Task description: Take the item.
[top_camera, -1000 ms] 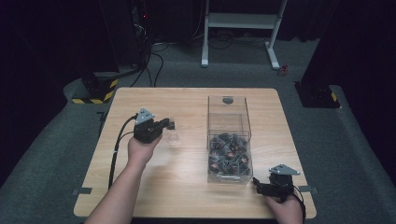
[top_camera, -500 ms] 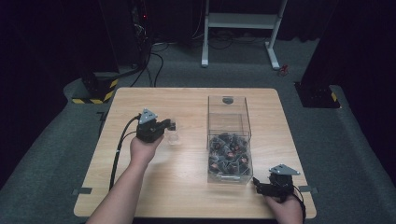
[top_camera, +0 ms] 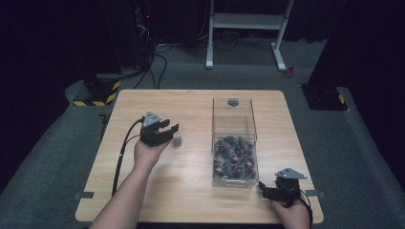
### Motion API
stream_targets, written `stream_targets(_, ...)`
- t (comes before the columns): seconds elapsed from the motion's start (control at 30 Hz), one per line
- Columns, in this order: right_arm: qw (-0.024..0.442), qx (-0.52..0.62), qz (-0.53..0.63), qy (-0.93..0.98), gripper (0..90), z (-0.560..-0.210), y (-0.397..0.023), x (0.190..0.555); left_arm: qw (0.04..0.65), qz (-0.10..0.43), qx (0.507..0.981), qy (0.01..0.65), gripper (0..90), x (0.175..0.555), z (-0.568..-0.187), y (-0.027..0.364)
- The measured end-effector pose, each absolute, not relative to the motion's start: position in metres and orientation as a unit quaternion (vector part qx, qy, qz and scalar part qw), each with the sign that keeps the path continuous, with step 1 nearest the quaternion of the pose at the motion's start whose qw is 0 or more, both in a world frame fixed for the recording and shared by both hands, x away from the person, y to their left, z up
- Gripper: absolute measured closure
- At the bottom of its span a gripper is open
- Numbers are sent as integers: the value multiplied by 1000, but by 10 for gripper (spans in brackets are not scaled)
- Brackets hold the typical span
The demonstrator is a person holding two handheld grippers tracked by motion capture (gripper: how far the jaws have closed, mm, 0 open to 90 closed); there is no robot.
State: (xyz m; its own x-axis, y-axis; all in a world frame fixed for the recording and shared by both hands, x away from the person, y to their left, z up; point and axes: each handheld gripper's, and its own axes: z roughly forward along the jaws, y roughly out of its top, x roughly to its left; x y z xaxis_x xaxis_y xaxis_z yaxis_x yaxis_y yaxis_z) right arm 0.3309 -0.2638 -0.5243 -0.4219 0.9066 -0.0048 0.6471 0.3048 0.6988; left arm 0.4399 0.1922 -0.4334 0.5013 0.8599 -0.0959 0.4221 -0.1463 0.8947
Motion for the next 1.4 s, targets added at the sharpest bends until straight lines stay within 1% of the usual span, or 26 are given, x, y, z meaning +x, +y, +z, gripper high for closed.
stream_targets(0.2,205,497,317,781,108,-524,-264,331,480,228,721,445,443,436,-430,193)
stream_targets(0.63,204,498,317,781,108,-524,-264,331,474,228,726,443,351,429,-427,192)
stream_targets(1.4,204,498,317,781,108,-524,-264,331,477,232,726,438,350,406,-429,200)
